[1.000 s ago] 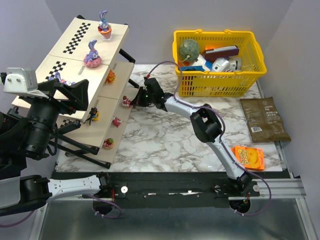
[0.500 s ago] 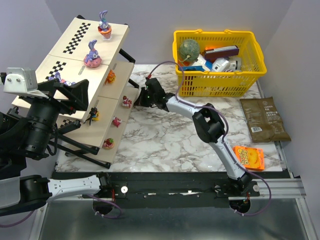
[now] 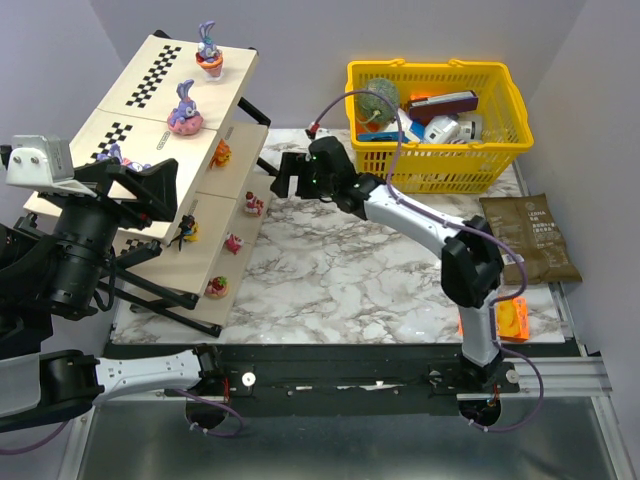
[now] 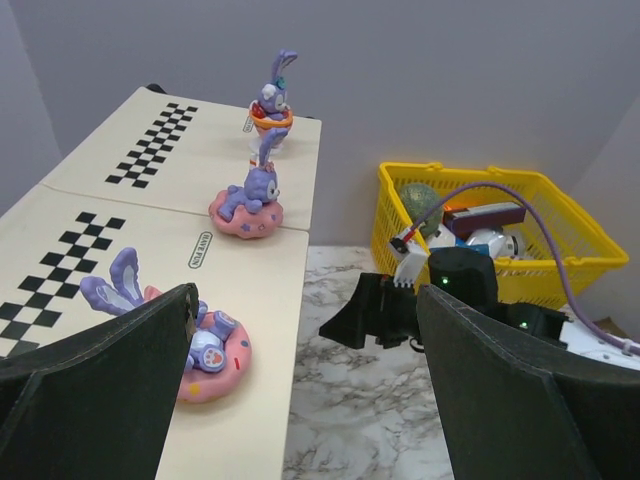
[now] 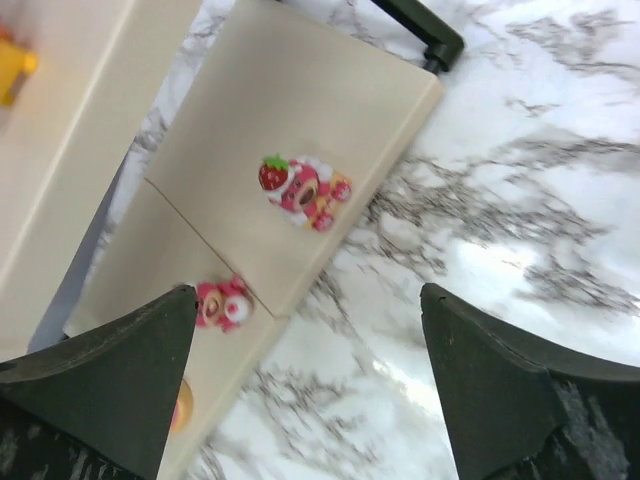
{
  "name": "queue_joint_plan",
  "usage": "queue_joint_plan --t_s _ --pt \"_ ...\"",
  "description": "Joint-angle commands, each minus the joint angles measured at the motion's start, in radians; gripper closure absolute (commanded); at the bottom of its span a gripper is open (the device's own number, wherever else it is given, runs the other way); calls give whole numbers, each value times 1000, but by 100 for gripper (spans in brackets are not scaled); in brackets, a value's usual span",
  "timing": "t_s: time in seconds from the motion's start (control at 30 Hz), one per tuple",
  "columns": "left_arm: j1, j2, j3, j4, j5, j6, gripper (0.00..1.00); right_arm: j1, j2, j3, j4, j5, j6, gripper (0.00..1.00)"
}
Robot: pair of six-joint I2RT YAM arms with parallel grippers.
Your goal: Place and organize the plastic toys onto the shelf
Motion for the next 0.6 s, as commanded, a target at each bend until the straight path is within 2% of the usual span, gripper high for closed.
queue_joint_plan --t_s 0.0,0.13,0.33,0.57 --pt "3 -13 8 -26 1 -44 1 11 -158 -56 -137 85 -127 0" --pt "3 -14 55 -127 -29 -103 1 11 -259 -69 -286 131 -179 0" --pt "1 -78 28 -81 1 -117 1 11 -445 -214 -301 154 -219 0" --pt "1 -51 65 -112 9 -72 1 11 -586 -237 -355 134 -237 0"
